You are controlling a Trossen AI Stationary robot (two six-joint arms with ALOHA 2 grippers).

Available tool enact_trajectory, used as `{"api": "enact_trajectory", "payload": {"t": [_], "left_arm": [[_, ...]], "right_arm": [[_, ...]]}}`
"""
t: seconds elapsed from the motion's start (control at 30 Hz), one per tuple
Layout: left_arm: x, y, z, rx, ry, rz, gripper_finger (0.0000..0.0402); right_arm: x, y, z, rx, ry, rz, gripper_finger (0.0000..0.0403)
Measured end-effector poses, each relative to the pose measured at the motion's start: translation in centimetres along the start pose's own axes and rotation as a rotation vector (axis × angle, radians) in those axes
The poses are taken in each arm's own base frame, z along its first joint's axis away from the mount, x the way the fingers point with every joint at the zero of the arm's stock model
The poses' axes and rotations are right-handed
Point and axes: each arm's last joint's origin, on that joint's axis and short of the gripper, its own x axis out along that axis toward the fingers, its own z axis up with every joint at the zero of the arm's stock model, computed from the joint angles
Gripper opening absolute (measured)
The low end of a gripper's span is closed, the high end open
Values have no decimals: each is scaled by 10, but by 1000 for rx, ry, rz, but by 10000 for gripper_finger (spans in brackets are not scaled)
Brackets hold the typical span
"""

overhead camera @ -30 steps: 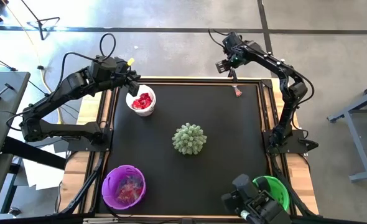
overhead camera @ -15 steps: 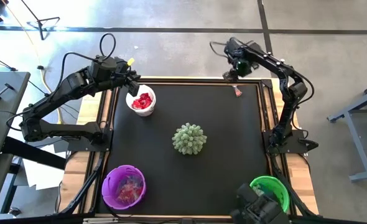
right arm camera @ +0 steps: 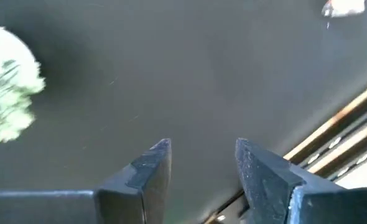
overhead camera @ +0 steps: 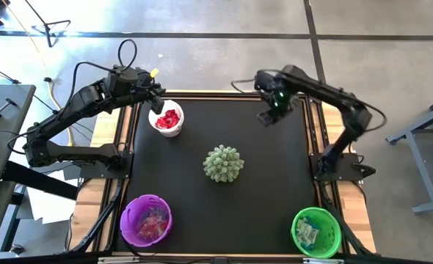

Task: Organize candy in baskets
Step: Adjust the green bucket on the table

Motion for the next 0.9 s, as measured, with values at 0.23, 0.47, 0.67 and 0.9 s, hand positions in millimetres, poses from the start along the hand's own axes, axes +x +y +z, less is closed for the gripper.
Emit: {"api": "enact_trajectory", "payload": {"t": [0.23, 0.47, 0.67, 0.9], "left_arm": [[0, 0, 0, 72, 5, -9, 113], [13, -11, 11, 147, -67, -223, 113], [29, -17, 14, 57, -46, -282, 113], [40, -23, 16, -67, -23, -289, 113]], "right_arm": [[4, 36, -95, 175, -18, -18, 176], [31, 40, -174, 405, 2, -12, 176], [63, 53, -209, 429, 133, 91, 176], [70, 71, -247, 281, 228, 118, 176]]}}
